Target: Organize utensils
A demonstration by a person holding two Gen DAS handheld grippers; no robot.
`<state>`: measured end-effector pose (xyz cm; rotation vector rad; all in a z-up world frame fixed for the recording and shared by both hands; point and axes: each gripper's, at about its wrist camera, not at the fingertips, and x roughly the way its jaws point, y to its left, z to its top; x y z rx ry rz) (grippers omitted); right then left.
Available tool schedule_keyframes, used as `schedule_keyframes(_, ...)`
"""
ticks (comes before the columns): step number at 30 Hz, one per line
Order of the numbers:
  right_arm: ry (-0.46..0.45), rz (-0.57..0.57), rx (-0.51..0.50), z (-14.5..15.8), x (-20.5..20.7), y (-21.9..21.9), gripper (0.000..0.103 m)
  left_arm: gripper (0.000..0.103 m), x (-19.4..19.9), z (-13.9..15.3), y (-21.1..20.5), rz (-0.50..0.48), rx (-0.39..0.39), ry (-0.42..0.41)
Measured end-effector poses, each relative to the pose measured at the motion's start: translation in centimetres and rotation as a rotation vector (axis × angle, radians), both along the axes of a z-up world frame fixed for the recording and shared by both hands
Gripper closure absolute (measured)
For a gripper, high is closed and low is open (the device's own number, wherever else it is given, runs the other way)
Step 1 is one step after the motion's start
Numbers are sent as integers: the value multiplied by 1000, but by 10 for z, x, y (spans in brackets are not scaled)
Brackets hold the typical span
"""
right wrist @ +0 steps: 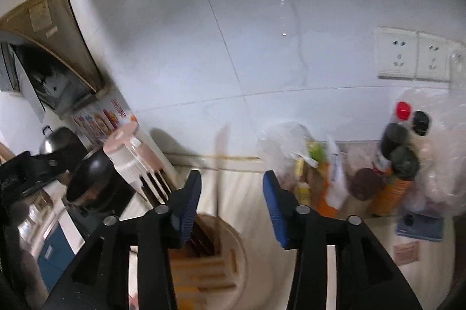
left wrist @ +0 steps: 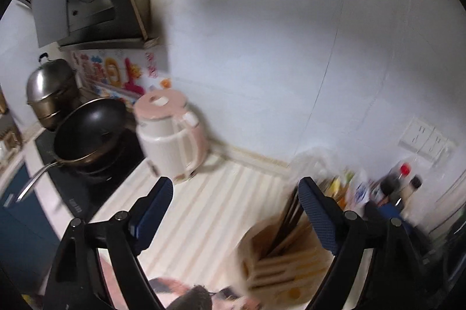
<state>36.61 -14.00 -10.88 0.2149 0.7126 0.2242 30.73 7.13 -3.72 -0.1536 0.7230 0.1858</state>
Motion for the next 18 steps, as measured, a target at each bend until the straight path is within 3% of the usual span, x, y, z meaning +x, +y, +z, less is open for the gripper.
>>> schedule_keyframes(2,8,0,-51,3,-12,-2,49,13,-12,-11,3,18,20,41)
schedule_keyframes(5,36,8,-128,2,-29,-1,35,0,-28,-27,6,43,37,71)
schedule_keyframes(9,62,18,-205,-4,-52,2,7,0,-50,-47,0,53,78,104)
schedule_keyframes(11,69,31,-237,-8,-62,6,2,0,-57,-53,-4,48,80,118)
schedule_keyframes(18,71,40,-274,-4,-101,8,0,0,-91,-41,-13,34,69,96)
